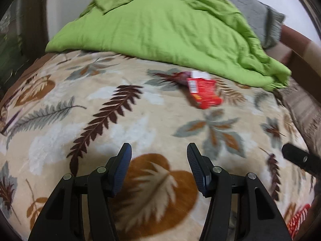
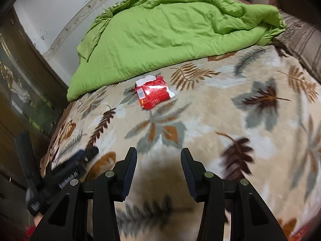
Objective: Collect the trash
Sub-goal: 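Return to the bed and grasp the red-white packet with the right tool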
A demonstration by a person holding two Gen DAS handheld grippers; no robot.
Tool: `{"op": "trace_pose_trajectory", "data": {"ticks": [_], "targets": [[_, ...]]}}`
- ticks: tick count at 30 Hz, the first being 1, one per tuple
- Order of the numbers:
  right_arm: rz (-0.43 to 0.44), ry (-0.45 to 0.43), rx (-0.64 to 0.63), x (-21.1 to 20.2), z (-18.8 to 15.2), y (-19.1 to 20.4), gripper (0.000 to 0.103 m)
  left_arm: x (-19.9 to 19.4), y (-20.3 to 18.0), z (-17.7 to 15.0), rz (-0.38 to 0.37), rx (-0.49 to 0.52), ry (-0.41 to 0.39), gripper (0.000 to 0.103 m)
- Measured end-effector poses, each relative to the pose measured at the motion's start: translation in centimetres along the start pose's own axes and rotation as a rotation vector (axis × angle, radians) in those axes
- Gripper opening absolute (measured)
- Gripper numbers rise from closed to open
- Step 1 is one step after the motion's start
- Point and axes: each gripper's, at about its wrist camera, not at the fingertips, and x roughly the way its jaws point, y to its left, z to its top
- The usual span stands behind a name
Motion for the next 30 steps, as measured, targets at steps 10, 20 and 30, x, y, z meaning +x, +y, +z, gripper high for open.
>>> {"op": "trace_pose_trajectory", "data": {"ticks": [10, 20, 30], "targets": [[0.112, 0.087, 0.161, 10.0, 4.0, -0.5, 0.049, 3.0, 2.3, -0.9, 0.082, -0.047, 0.012, 0.056], [0.147, 0.061, 0.357, 16.5, 7.3, -3.0, 0.049, 4.3, 2.3, -0.7, 0.090, -0.048, 0.033, 0.056], [0.175, 0.000, 0.438, 18.5, 8.2, -4.5, 0.038, 4.7, 2.0, -0.5, 0.086, -0.045, 0.038, 0.057]]}}
